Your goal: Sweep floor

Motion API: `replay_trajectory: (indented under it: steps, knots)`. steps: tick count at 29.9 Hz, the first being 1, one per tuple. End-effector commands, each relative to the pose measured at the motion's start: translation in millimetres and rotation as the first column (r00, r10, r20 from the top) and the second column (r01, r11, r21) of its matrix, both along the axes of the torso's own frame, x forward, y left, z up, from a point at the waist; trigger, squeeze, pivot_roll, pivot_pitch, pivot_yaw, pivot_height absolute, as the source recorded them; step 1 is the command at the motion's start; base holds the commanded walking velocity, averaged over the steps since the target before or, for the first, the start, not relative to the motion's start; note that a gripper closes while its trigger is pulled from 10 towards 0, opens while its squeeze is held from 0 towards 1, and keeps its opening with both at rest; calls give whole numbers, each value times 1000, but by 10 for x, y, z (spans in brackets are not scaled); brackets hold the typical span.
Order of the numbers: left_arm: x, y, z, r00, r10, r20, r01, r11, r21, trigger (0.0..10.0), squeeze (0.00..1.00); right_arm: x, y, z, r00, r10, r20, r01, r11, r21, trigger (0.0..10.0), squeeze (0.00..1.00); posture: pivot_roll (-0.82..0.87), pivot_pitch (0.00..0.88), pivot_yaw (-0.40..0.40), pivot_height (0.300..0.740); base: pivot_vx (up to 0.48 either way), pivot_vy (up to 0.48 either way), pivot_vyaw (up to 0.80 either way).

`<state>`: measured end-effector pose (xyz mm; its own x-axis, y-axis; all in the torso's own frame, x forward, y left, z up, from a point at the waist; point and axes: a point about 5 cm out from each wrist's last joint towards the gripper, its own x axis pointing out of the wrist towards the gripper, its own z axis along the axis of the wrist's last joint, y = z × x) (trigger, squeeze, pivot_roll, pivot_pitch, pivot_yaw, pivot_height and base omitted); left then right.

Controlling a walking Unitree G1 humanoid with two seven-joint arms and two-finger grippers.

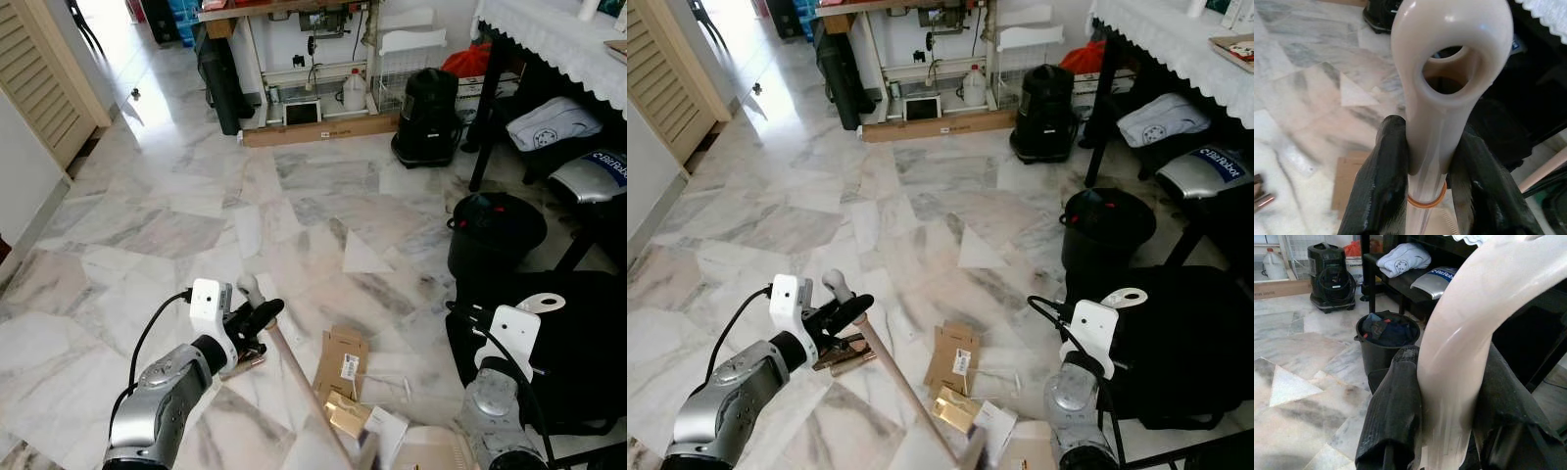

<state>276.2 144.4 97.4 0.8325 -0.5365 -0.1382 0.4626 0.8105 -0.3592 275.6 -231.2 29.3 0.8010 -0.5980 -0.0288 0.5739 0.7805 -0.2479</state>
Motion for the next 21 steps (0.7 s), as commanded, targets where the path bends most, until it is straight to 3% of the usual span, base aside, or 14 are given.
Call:
replay_trajectory:
  steps: [1, 11, 14, 21]
  knots:
    - [14, 40, 130, 999, -7, 41, 8, 999, -39, 10000, 0, 45, 73, 11, 1000, 22, 7, -23, 1000, 16, 10000, 0, 90, 33, 113, 740, 0, 0, 0]
    - [35, 150, 306, 996, 10, 93, -9, 1000, -13, 10000, 0, 91, 86, 29, 1000, 27, 8, -27, 999, 33, 10000, 0, 94, 24, 108, 740, 0, 0, 0]
    - [131, 279, 482, 976, 126, 176, -128, 992, -3, 10000, 0, 97, 83, 29, 1000, 26, 6, -26, 999, 35, 10000, 0, 97, 21, 105, 740, 0, 0, 0]
    - [194, 302, 629, 947, 174, 270, -190, 981, 34, 10000, 0, 102, 82, 28, 1000, 29, 6, -29, 999, 39, 10000, 0, 92, 21, 106, 740, 0, 0, 0]
